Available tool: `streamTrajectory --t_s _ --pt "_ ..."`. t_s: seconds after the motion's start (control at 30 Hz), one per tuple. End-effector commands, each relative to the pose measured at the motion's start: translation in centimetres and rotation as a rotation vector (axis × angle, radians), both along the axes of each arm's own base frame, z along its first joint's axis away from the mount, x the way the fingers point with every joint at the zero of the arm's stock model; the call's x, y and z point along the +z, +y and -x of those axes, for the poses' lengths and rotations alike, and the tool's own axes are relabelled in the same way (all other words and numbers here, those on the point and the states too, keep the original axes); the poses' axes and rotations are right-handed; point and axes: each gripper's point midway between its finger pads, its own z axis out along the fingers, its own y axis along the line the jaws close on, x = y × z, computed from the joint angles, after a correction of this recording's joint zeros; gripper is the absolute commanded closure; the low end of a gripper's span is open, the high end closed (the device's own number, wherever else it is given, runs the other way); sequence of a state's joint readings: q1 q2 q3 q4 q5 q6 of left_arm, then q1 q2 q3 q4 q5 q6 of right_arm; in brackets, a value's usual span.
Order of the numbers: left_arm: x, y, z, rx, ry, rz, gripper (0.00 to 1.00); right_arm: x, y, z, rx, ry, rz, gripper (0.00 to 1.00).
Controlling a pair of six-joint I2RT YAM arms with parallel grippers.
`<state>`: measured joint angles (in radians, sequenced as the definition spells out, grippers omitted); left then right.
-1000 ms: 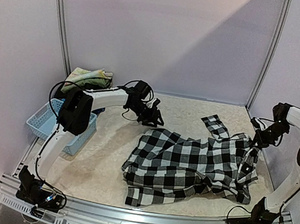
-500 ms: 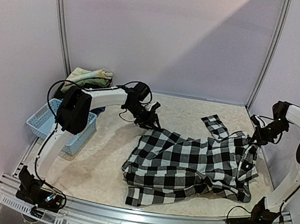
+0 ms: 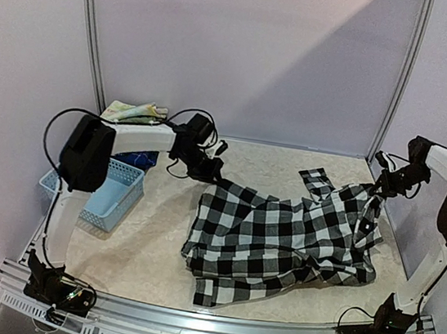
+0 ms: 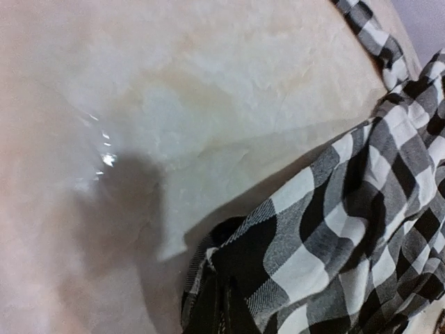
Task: Fold and stack the mixed laundry pile
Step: Flatten out the crumpled shirt at the center of the board.
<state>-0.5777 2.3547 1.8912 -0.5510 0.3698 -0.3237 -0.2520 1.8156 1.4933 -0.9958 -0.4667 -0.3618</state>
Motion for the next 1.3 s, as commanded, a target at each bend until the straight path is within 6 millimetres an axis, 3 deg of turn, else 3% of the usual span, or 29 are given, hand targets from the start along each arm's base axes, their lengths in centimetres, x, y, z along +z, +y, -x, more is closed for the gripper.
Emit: streamTrajectory --t_s 0.0,0.1,0.17,0.3,0.43,0.5,0.57,0.77,0.83,0.9,1.03,1.13,1.2,1.27 --pt "13.6 4.1 -3.8 0.155 -0.476 -0.017 1.0 5.2 0.2 -4.9 -0.015 -0.201 -0.068 1.0" --pt "16.4 7.2 -3.3 0.214 -0.588 -0.085 1.0 7.7 0.2 -6.7 -0.044 -0.275 -0.097 1.0" --pt "17.3 8.3 -2.9 0.229 -0.614 -0.107 1.0 8.6 0.4 -7.2 -0.046 -0.307 -0.119 1.0" --pt "17.4 8.9 -1.8 0.226 -0.617 -0.1 1.0 9.1 1.1 -6.9 -0.034 -0.336 -0.156 1.0" --pt "17.9 9.3 -0.7 0.233 -0.639 -0.063 1.0 9.8 2.0 -5.4 0.003 -0.357 -0.174 1.0" --pt "19.8 9.6 0.4 0.233 -0.678 -0.015 1.0 10.7 2.7 -4.1 0.04 -0.39 -0.183 1.0" --pt "22.2 10.0 1.8 0.228 -0.728 0.04 1.0 13.2 3.0 -2.9 0.068 -0.477 -0.155 1.0" --pt "32.6 12.0 6.8 0.242 -0.889 0.193 1.0 23.0 4.8 2.1 0.106 -0.767 -0.116 1.0" --pt "34.4 13.1 8.0 0.254 -0.915 0.189 1.0 23.7 5.2 3.3 0.113 -0.789 -0.115 1.0" --pt "33.1 14.0 8.3 0.271 -0.854 0.122 1.0 22.2 5.2 4.1 0.112 -0.768 -0.103 1.0" --pt "24.0 13.3 10.5 0.204 -0.529 0.044 1.0 14.5 5.1 5.6 0.154 -0.536 -0.087 1.0" --pt "18.3 12.8 13.5 0.197 -0.275 0.053 1.0 9.3 5.2 8.3 0.245 -0.324 -0.058 1.0" --pt "16.2 12.6 15.7 0.158 -0.166 0.044 0.98 7.2 5.3 10.5 0.321 -0.222 -0.048 1.0" --pt "16.2 13.1 17.1 0.133 -0.142 0.017 0.89 5.6 5.6 12.7 0.413 -0.143 -0.042 1.0"
